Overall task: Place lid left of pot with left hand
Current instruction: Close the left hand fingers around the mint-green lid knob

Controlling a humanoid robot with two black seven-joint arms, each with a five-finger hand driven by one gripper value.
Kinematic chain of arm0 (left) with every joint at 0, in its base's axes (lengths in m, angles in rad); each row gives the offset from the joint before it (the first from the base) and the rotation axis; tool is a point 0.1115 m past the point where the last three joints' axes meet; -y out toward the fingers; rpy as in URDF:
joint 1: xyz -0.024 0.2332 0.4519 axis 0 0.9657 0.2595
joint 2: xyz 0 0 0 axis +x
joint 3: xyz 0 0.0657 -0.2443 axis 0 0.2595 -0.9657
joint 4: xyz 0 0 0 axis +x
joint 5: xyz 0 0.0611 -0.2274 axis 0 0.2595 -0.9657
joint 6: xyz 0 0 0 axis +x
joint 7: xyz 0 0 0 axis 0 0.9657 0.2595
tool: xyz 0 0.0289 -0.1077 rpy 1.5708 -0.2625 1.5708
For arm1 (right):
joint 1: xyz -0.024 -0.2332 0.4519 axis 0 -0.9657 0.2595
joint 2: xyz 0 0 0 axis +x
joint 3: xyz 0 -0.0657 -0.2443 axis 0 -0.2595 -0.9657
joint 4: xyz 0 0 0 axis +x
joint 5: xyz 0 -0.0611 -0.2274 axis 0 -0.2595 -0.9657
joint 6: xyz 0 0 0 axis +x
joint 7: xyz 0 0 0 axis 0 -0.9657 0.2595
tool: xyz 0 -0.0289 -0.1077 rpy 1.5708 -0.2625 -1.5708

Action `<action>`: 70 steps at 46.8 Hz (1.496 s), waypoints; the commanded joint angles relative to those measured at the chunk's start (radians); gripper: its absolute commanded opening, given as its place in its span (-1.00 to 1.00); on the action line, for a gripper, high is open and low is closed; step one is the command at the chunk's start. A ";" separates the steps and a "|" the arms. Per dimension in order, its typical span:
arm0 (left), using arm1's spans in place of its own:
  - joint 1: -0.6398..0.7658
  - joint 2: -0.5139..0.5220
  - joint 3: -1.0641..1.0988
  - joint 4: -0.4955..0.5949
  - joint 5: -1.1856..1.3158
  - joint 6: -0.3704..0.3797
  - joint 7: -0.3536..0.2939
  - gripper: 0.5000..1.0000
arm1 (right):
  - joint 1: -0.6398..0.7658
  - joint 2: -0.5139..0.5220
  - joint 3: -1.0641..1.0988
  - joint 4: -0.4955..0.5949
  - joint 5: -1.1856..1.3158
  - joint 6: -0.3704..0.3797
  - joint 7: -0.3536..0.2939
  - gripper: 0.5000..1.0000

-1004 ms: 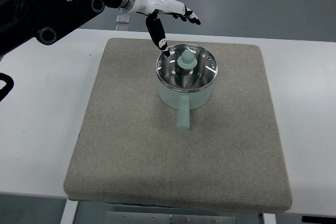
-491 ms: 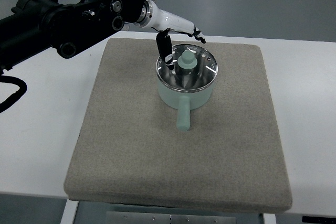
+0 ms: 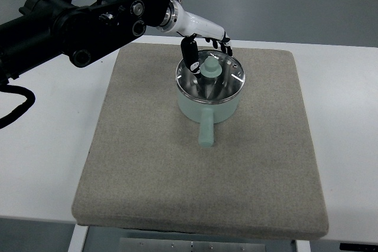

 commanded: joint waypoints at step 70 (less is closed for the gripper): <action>0.000 -0.001 0.001 -0.031 0.058 0.000 0.000 -0.49 | 0.000 0.000 0.000 -0.001 0.000 0.000 0.000 0.69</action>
